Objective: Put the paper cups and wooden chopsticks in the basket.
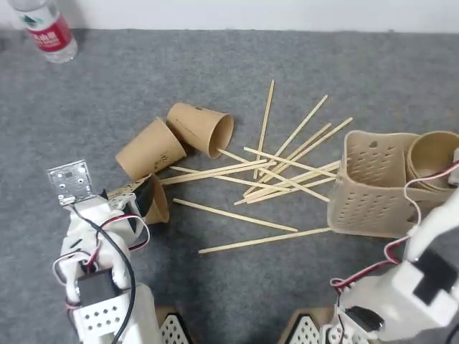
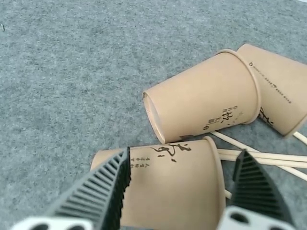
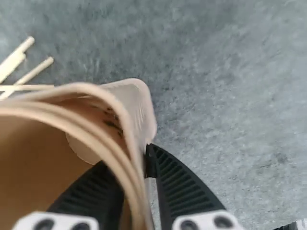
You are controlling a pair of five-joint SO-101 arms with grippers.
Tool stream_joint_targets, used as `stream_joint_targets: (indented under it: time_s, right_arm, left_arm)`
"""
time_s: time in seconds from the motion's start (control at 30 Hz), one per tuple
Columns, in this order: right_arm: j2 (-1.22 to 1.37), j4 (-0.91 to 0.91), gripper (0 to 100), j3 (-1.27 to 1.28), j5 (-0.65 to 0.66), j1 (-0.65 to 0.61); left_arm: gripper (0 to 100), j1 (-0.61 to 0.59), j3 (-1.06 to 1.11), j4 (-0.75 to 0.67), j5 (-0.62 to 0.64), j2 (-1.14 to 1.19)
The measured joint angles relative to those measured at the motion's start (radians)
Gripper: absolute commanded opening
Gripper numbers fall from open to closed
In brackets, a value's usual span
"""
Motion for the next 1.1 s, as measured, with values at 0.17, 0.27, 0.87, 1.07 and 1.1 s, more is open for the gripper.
stream_joint_targets:
  time_s: [0.17, 0.27, 0.87, 1.07, 1.1]
  right_arm:
    - [0.021, 0.0, 0.7, 0.0, 0.0, -0.044]
    - [0.021, 0.0, 0.7, -0.002, 0.0, -0.094]
    - [-0.181, 0.008, 27.3, 0.0, 0.112, -0.23]
    - [-0.422, 0.008, 20.0, 0.0, 0.184, -0.262]
    - [-0.459, 0.008, 19.0, 0.0, 0.19, -0.264]
  left_arm:
    - [33, 0.0, 0.0, 0.0, 0.0, 0.0]
    - [33, 0.0, 0.0, 0.0, 0.0, 0.0]
    - [33, 0.0, -0.015, 0.002, 0.038, 0.0]
    - [33, 0.021, -0.196, 0.103, 0.046, 0.0]
    - [33, 0.046, -0.236, 0.114, 0.046, 0.0]
